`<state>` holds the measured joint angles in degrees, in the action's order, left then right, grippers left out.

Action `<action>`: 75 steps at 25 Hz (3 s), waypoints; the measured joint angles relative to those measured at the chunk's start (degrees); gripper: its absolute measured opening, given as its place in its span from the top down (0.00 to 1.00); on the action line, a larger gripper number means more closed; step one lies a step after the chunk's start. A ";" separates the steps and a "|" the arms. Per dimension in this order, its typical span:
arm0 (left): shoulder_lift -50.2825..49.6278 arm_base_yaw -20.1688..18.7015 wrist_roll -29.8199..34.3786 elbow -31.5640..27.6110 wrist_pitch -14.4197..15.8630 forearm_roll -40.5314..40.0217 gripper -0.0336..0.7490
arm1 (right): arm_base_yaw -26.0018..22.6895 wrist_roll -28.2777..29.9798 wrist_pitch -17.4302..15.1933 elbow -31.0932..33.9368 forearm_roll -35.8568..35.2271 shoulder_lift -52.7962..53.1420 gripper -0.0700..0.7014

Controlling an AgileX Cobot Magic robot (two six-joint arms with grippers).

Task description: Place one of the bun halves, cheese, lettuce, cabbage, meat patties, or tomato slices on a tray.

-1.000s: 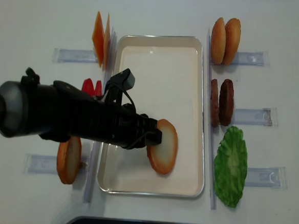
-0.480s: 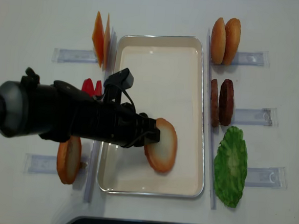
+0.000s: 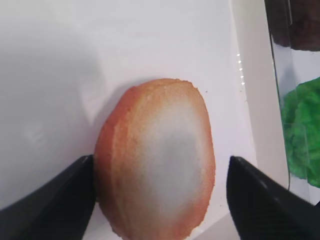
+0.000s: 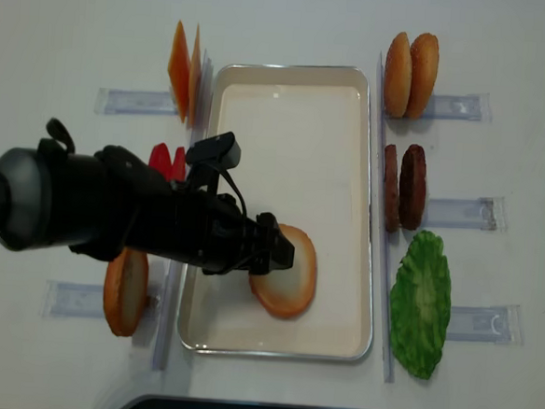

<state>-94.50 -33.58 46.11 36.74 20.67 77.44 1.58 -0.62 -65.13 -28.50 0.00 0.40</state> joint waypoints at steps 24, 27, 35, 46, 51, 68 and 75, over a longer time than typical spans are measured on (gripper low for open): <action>8.11 4.93 -23.92 4.54 6.91 -30.40 0.17 | 0.00 0.00 0.00 0.00 0.00 0.00 0.21; 9.05 5.00 -27.57 6.47 8.12 -35.80 0.17 | 0.00 0.00 0.00 0.00 0.00 0.00 0.21; 10.51 5.04 -45.10 12.81 14.84 -58.30 0.17 | 0.00 0.00 0.00 0.00 0.00 0.00 0.21; 15.46 13.75 -55.02 15.22 23.81 -73.55 0.17 | 0.00 0.00 0.00 0.00 0.00 0.00 0.21; 18.30 18.05 -58.01 15.22 28.06 -79.44 0.18 | 0.00 0.00 0.00 0.00 0.00 0.00 0.21; 26.10 29.32 -59.86 15.15 37.41 -86.16 0.19 | 0.00 0.00 0.00 0.00 0.00 0.00 0.21; 32.74 29.32 -59.48 14.77 40.79 -86.16 0.19 | 0.00 0.00 0.00 0.00 0.00 0.00 0.21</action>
<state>-61.76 -4.27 -13.38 51.50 61.46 -8.72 1.58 -0.62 -65.13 -28.50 0.00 0.40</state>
